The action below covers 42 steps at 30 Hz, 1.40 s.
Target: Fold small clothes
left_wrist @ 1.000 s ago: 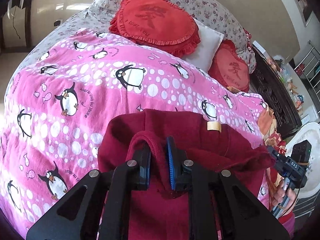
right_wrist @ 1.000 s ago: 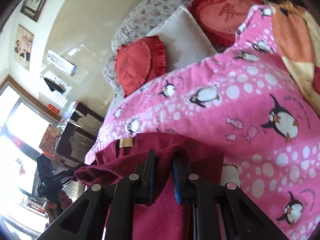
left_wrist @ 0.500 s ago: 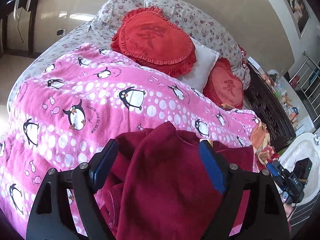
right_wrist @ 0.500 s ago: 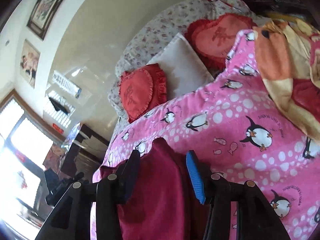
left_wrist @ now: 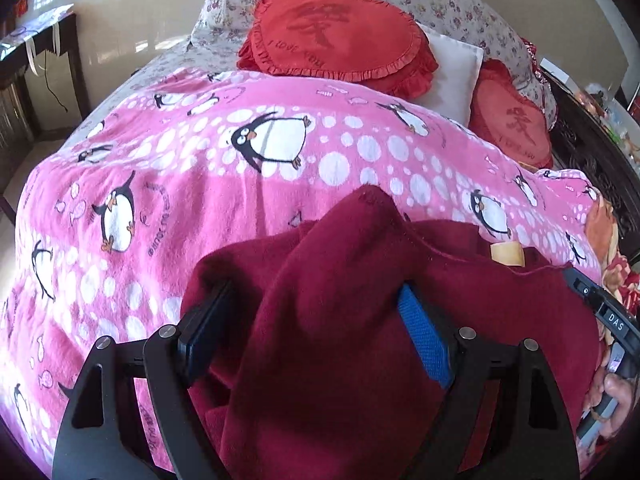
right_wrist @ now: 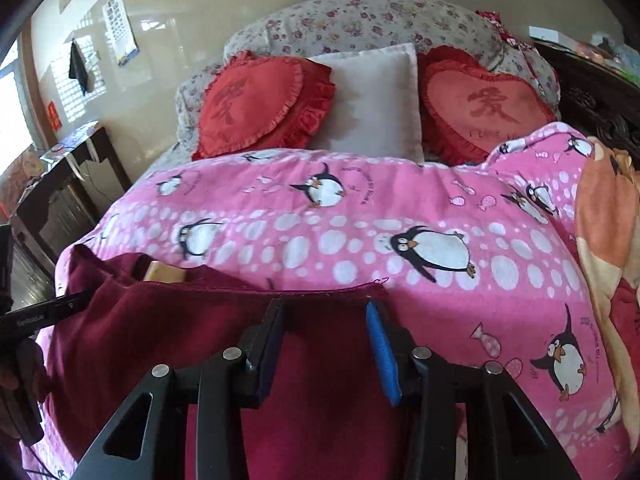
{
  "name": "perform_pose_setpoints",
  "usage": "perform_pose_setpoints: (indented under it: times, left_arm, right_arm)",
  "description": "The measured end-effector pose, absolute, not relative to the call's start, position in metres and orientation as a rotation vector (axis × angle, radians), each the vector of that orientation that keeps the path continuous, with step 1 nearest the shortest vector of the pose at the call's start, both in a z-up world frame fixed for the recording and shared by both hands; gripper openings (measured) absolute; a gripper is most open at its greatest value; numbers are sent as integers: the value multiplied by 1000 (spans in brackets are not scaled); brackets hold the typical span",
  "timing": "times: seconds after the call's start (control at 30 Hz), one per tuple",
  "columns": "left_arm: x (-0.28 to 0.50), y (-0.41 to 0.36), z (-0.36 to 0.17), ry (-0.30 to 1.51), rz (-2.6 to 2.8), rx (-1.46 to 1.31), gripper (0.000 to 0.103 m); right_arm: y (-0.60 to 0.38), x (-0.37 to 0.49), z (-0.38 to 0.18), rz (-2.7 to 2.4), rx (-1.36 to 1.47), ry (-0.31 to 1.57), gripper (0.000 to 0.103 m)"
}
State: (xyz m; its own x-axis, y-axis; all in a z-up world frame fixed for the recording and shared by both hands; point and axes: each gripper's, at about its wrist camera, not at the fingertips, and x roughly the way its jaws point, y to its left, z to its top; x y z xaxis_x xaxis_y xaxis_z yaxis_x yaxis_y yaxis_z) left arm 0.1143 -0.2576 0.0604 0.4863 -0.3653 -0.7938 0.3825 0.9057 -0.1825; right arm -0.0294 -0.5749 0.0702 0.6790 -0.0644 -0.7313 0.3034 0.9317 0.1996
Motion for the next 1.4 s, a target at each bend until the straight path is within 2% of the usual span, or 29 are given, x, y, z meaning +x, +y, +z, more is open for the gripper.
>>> perform_pose_setpoints:
  times: [0.2, 0.47, 0.73, 0.87, 1.0, 1.27, 1.33, 1.4]
  left_arm:
    - [119, -257, 60, 946, -444, 17, 83]
    - [89, -241, 78, 942, -442, 35, 83]
    - [67, -222, 79, 935, -404, 78, 83]
    - [60, -210, 77, 960, -386, 61, 83]
    - [48, -195, 74, 964, -375, 48, 83]
    - [24, -164, 56, 1004, -352, -38, 83]
    - [21, -160, 51, 1015, -352, -49, 83]
    - [19, -158, 46, 1022, -352, -62, 83]
  right_arm:
    - [-578, -30, 73, -222, 320, 786, 29]
    - [-549, -75, 118, -170, 361, 748, 33]
    - [-531, -98, 103, -189, 313, 803, 34]
    - [-541, -91, 90, -228, 322, 841, 34]
    - [-531, -92, 113, -210, 358, 823, 34]
    - [-448, -51, 139, 81, 349, 805, 35]
    - [-424, -32, 139, 136, 357, 809, 36]
    - [-399, -10, 135, 170, 368, 827, 45]
